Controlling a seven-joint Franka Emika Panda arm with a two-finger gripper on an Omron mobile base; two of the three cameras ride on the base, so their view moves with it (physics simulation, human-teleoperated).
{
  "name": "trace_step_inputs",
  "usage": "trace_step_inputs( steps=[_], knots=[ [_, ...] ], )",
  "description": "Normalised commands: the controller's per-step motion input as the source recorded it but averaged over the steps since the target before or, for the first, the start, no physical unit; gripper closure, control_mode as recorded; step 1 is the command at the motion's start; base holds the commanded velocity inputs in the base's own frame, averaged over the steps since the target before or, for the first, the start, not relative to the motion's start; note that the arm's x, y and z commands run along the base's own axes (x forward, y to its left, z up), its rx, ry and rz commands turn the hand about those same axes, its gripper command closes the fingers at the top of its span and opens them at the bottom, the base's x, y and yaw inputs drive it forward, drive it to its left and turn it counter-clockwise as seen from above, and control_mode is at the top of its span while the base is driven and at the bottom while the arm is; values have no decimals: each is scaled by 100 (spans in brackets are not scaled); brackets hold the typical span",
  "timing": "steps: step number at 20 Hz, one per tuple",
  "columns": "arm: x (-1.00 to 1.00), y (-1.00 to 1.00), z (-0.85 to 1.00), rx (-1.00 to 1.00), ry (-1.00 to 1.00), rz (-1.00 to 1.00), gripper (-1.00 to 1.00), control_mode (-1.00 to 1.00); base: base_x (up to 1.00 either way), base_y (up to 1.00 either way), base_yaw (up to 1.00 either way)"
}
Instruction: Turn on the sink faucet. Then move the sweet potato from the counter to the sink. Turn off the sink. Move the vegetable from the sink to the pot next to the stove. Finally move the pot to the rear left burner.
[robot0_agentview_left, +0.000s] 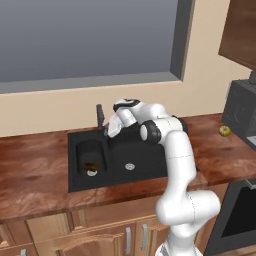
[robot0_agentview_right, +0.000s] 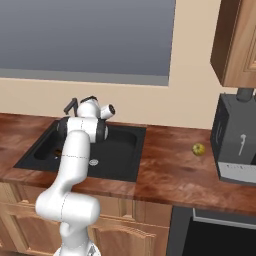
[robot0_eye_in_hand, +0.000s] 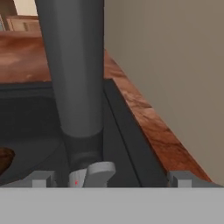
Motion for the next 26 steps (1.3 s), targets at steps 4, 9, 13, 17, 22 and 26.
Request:
trace_step_inputs(
  steps=[4,9,13,17,22,26],
  knots=[
    [-29,68,17,0,-6,4,-100,-100,0,0,0],
    [-22,41,7,0,-6,2,-100,-100,0,0,0],
    [-15,-1,1,0,-8,0,-100,-100,0,0,0],
    [-16,-12,8,0,-9,0,-100,-100,0,0,0],
    [-26,-17,8,0,-9,0,-100,-100,0,0,0],
    [-28,-20,8,1,-9,0,-100,-100,0,0,0]
  ],
)
